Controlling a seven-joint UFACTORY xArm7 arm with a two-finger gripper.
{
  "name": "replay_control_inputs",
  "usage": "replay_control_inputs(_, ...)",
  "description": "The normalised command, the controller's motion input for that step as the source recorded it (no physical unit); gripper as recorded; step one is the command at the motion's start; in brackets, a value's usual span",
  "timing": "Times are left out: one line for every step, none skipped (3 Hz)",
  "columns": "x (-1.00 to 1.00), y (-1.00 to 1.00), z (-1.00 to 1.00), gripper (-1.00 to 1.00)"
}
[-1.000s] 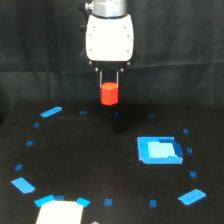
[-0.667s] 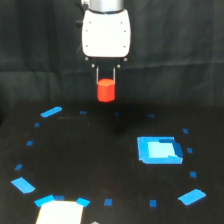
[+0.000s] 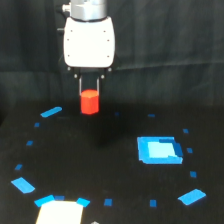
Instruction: Pick up the red object from the table
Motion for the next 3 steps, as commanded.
replay_control_inputs(-0.37, -1.0, -1.0, -0.95)
replay_control_inputs(0.14, 0.04, 0.6, -1.0)
replay_control_inputs(0.11, 0.68, 1.0, -1.0)
